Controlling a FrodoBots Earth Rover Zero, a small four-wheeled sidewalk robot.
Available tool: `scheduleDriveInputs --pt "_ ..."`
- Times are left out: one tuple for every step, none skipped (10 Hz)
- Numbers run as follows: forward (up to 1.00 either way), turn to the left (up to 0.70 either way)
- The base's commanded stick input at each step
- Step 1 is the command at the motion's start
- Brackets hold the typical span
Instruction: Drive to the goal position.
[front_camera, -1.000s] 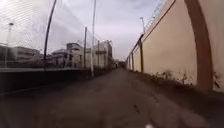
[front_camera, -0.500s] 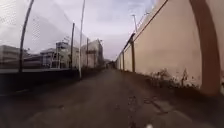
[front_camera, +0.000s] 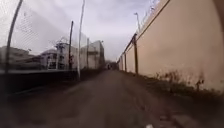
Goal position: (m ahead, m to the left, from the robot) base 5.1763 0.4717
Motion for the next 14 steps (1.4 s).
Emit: scheduleDriveInputs --pt "1.0 0.0" --pt "1.0 0.0" --pt "1.0 0.0" --pt "1.0 0.0" --pt "1.0 0.0" --pt "1.0 0.0" --pt "1.0 0.0" --pt "1.0 -0.02" --pt "1.0 -0.28" --pt "1.0 -0.4" --pt "1.0 -0.32" --pt "1.0 -0.04" --pt "1.0 0.0" --pt "1.0 0.0"
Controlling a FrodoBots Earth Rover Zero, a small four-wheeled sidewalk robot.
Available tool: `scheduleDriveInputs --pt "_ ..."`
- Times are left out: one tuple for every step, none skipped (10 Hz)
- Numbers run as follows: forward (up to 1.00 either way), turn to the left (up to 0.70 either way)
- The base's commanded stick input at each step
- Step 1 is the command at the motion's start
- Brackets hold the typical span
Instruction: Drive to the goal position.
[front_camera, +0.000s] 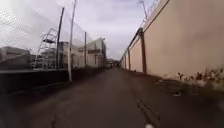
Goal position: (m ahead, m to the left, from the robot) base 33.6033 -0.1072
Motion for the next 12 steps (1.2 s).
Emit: scheduleDriveInputs --pt "1.0 0.0" --pt "1.0 0.0" --pt "1.0 0.0" --pt "1.0 0.0" --pt "1.0 0.0" --pt "1.0 0.0" --pt "1.0 0.0" --pt "1.0 0.0" --pt "1.0 0.0" --pt "1.0 0.0" --pt "1.0 0.0" --pt "1.0 0.0"
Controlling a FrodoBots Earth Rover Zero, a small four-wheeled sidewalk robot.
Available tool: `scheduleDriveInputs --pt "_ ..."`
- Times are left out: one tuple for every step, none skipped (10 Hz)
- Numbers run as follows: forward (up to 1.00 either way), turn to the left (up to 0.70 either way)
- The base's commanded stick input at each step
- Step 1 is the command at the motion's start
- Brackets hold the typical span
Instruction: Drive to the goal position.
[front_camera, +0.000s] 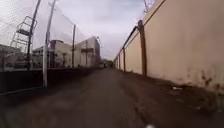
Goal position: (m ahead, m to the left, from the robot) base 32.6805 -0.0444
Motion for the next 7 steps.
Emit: scheduleDriveInputs --pt "1.0 0.0" --pt "1.0 0.0" --pt "1.0 0.0" --pt "1.0 0.0" --pt "1.0 0.0" --pt "1.0 0.0" --pt "1.0 0.0"
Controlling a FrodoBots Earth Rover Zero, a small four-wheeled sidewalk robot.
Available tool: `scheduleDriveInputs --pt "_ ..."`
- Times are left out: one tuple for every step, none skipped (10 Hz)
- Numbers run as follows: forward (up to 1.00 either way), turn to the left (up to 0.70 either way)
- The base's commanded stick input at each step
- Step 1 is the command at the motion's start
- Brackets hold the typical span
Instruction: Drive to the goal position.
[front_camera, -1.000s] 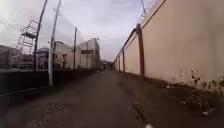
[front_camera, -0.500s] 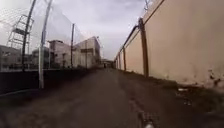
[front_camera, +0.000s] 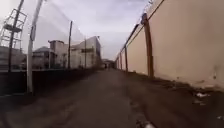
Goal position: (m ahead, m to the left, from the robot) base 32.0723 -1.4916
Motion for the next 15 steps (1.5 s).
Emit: scheduleDriveInputs --pt "1.0 0.0" --pt "1.0 0.0" --pt "1.0 0.0" --pt "1.0 0.0" --pt "1.0 0.0" --pt "1.0 0.0" --pt "1.0 0.0" --pt "1.0 0.0" --pt "1.0 -0.03" --pt "1.0 -0.13" --pt "1.0 -0.37" --pt "1.0 -0.13" --pt "1.0 0.0" --pt "1.0 0.0" --pt "1.0 0.0"
